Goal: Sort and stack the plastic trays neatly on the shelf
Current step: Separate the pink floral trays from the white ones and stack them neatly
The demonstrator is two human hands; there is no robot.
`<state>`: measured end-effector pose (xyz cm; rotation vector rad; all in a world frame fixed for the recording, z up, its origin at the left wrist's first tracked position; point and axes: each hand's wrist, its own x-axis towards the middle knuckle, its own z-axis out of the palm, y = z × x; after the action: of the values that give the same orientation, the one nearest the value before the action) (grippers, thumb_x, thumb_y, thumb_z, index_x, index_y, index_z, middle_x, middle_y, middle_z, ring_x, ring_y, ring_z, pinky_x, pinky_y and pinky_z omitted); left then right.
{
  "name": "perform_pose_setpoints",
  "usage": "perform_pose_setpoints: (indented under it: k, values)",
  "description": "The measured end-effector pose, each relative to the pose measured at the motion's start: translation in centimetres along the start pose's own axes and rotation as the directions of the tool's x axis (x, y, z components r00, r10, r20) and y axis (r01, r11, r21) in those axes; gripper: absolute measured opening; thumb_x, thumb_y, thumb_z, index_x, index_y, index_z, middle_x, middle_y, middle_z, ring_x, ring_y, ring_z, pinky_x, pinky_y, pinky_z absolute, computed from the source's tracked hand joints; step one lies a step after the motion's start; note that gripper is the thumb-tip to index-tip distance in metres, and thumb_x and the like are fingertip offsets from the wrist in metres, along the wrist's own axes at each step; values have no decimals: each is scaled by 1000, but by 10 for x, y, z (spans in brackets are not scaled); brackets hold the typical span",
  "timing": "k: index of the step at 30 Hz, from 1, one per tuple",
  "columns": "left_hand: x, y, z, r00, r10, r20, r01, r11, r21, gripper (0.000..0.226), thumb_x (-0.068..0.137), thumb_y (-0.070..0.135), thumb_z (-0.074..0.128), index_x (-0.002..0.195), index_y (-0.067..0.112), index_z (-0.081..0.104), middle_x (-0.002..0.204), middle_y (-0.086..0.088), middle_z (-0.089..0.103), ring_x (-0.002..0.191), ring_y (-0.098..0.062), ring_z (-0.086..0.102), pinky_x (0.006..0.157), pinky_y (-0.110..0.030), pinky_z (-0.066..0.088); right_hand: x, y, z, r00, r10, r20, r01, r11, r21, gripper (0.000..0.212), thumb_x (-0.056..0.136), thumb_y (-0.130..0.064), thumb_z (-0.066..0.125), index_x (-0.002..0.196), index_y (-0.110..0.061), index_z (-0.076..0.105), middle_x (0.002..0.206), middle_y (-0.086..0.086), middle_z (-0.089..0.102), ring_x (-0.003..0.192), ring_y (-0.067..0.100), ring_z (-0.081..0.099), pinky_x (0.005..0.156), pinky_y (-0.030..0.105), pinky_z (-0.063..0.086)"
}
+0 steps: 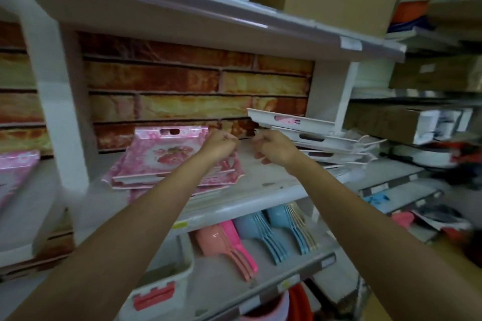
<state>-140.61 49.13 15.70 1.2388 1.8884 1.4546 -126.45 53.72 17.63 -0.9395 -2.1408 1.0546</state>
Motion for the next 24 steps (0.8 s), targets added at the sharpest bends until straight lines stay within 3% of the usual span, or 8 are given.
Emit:
perform_pose_setpoints:
  k: [4, 7, 9, 11, 14, 16, 19, 24]
  values:
    - [30, 12, 25, 1000, 28, 8, -28, 999, 23, 25, 88, 13, 54, 64, 20, 55, 72, -4, 57, 71, -18, 55, 67, -26, 42, 27, 24, -27, 997, -21, -73, 14, 996, -88, 15, 90, -7, 52, 83, -18, 59, 81, 7, 61, 72, 20, 57, 69, 36, 53]
    - [63, 25, 37, 998, 57, -19, -56, 996, 65, 31, 89, 14, 55, 59, 21, 52, 68, -7, 52, 68, -20, 49, 71, -27, 39, 47, 32, -54, 991, -31, -127, 15, 992, -126, 16, 91, -5, 50, 97, -13, 63, 98, 8, 59, 89, 28, 59, 84, 38, 50]
    - [92, 35, 46, 997, 67, -37, -65, 996, 60, 29, 89, 15, 54, 61, 21, 49, 68, -8, 50, 62, -21, 47, 61, -22, 38, 65, 39, -77, 985, -20, -168, -1, 992, -124, 18, 92, -7, 48, 100, -9, 65, 108, 13, 62, 98, 32, 61, 85, 36, 49]
    - [118, 46, 53, 996, 54, -69, -49, 996, 68, 29, 90, 17, 52, 61, 20, 45, 59, -4, 41, 52, -18, 39, 46, -19, 31, 86, 45, -100, 977, -23, -211, -11, 987, -161, 17, 92, -10, 50, 84, -16, 65, 114, 17, 65, 106, 34, 60, 87, 36, 47]
    - [157, 52, 64, 987, 20, -161, -10, 998, 66, 31, 90, 14, 48, 59, 15, 42, 62, -7, 41, 65, -23, 40, 54, -25, 29, 115, 54, -130, 967, -29, -253, -26, 977, -211, 18, 93, -10, 48, 89, -10, 66, 97, 8, 62, 98, 26, 56, 82, 30, 41]
    - [177, 54, 71, 986, -15, -168, 24, 998, 51, 25, 92, 12, 43, 68, 12, 48, 81, -15, 48, 75, -26, 45, 62, -28, 32, 137, 61, -148, 946, -10, -324, -64, 974, -218, 25, 93, -8, 47, 96, 7, 66, 86, 9, 56, 85, 22, 50, 75, 26, 38]
    - [203, 48, 77, 990, -58, -128, 51, 997, -58, 14, 95, 20, 44, 104, 17, 54, 113, -8, 53, 97, -24, 50, 75, -28, 38, 167, 79, -167, 916, 122, -382, -219, 951, -219, 31, 92, -8, 50, 110, 14, 61, 89, 14, 55, 80, 22, 49, 66, 26, 37]
    - [235, 38, 85, 985, -171, 0, 168, 967, -191, 12, 95, 20, 46, 106, 17, 48, 107, -6, 47, 68, -15, 46, 57, -27, 42, 195, 111, -183, 875, 364, -319, -448, 859, -250, 46, 90, -16, 59, 130, 5, 48, 134, 21, 51, 105, 32, 54, 78, 28, 40]
